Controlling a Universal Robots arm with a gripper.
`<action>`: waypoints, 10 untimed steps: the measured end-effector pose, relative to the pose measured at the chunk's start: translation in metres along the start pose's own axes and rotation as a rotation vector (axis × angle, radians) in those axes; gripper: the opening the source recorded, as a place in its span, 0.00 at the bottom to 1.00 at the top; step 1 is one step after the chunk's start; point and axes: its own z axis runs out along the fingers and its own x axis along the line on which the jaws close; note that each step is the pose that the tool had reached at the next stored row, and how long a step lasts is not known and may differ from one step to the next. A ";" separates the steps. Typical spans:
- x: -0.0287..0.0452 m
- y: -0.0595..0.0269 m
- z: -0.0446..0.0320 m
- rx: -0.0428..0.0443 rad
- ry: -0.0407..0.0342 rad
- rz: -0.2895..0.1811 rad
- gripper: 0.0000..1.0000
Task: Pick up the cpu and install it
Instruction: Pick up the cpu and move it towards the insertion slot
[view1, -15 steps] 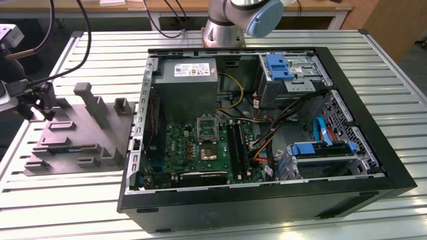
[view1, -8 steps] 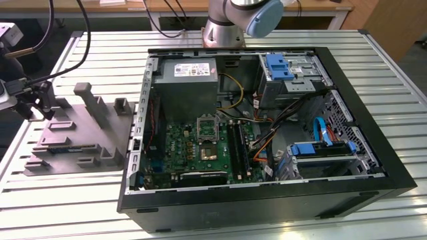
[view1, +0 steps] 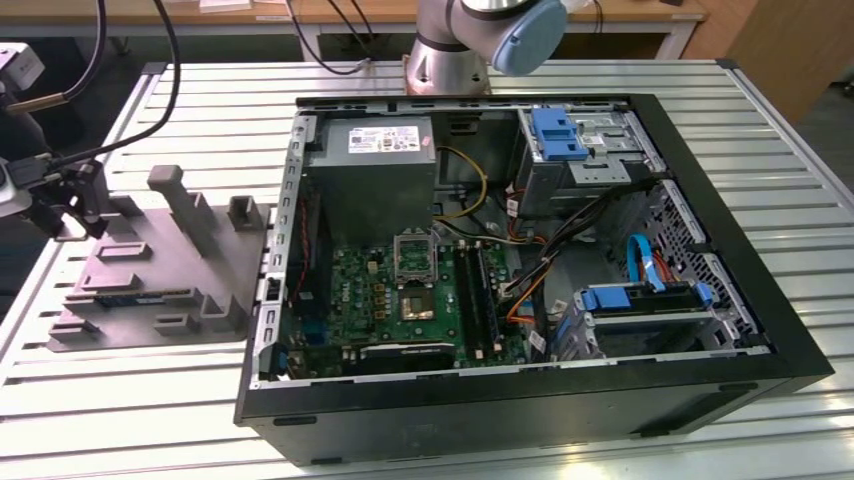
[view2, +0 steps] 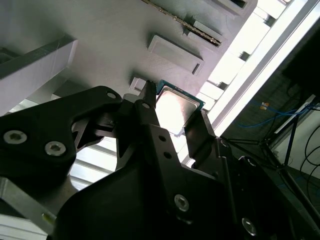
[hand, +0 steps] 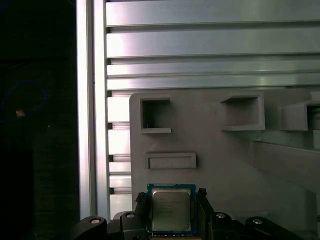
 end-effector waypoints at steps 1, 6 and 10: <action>0.0000 0.0000 -0.0002 0.0000 0.0000 0.000 0.47; 0.0000 0.0000 -0.0012 0.0000 0.0000 0.000 0.47; 0.0000 0.0001 -0.0020 0.0000 0.0000 0.000 0.47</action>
